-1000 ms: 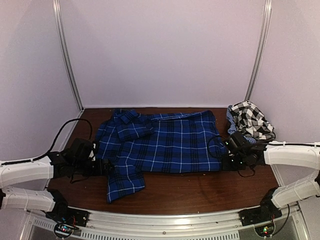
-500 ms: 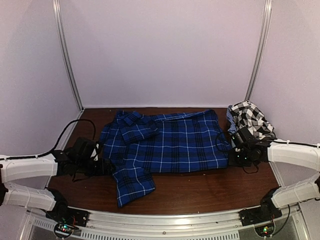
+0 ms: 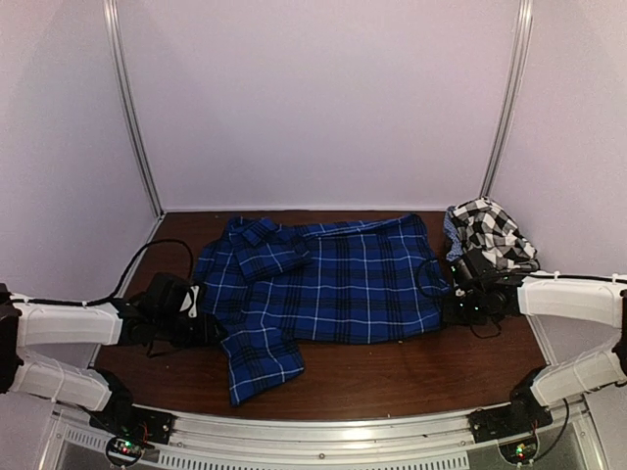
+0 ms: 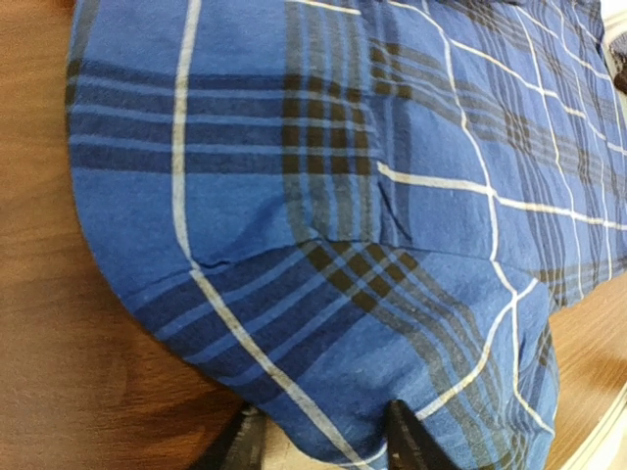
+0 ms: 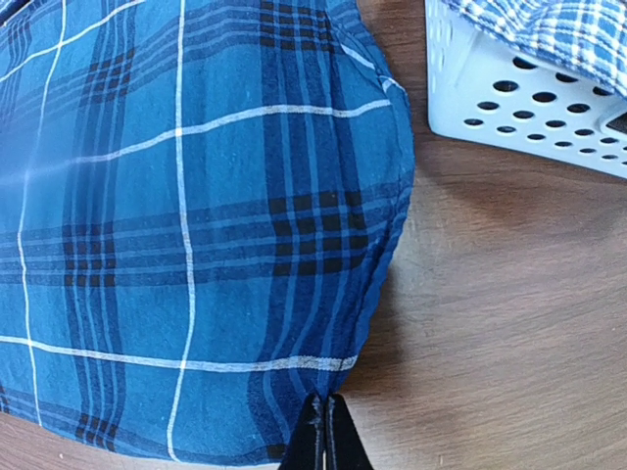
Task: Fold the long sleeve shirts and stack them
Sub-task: Pick up the flattened shirt from the center of the board.
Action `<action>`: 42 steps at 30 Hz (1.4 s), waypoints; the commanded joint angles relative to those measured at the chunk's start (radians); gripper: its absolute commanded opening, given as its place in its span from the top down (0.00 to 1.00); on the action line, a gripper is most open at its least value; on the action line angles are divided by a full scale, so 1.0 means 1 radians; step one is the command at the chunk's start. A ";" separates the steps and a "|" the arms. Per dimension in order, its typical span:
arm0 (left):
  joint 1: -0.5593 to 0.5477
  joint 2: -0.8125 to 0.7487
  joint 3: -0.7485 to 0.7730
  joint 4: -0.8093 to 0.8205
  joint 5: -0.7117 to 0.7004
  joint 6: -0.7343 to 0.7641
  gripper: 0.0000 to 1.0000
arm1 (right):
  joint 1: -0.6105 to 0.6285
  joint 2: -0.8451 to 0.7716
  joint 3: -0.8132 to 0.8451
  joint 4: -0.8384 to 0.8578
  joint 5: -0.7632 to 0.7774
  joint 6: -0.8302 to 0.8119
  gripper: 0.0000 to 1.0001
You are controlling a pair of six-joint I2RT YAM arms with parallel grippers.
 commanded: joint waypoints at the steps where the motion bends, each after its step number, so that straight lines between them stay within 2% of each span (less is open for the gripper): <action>1: 0.033 -0.005 -0.028 0.081 0.030 0.018 0.64 | -0.004 0.017 -0.019 0.040 -0.011 -0.005 1.00; 8: 0.058 -0.005 -0.026 0.083 0.053 0.039 0.89 | -0.004 0.014 -0.012 0.022 0.010 -0.013 1.00; 12: 0.059 -0.020 0.000 0.016 0.044 0.059 1.00 | -0.012 0.006 0.009 -0.003 0.037 -0.023 1.00; 21: 0.063 -0.178 0.117 -0.220 -0.095 0.094 1.00 | -0.073 -0.009 0.034 -0.018 0.045 -0.060 1.00; 27: 0.066 -0.116 0.136 -0.201 -0.089 0.106 1.00 | -0.085 0.013 0.030 0.011 0.031 -0.072 1.00; 30: 0.066 -0.080 0.112 -0.158 -0.049 0.094 0.87 | -0.088 0.026 0.023 0.027 0.025 -0.075 1.00; 35: 0.063 -0.131 0.048 -0.112 0.017 0.062 0.53 | -0.090 0.046 0.018 0.053 0.011 -0.078 1.00; 38: 0.060 -0.183 -0.001 -0.084 0.077 0.030 0.30 | -0.090 0.059 0.017 0.062 0.003 -0.079 1.00; 40: 0.060 -0.210 -0.036 -0.070 0.086 0.006 0.22 | -0.090 0.067 0.016 0.070 -0.006 -0.081 1.00; 42: 0.060 -0.226 -0.072 -0.036 0.088 -0.005 0.19 | -0.090 0.072 0.014 0.082 -0.020 -0.082 1.00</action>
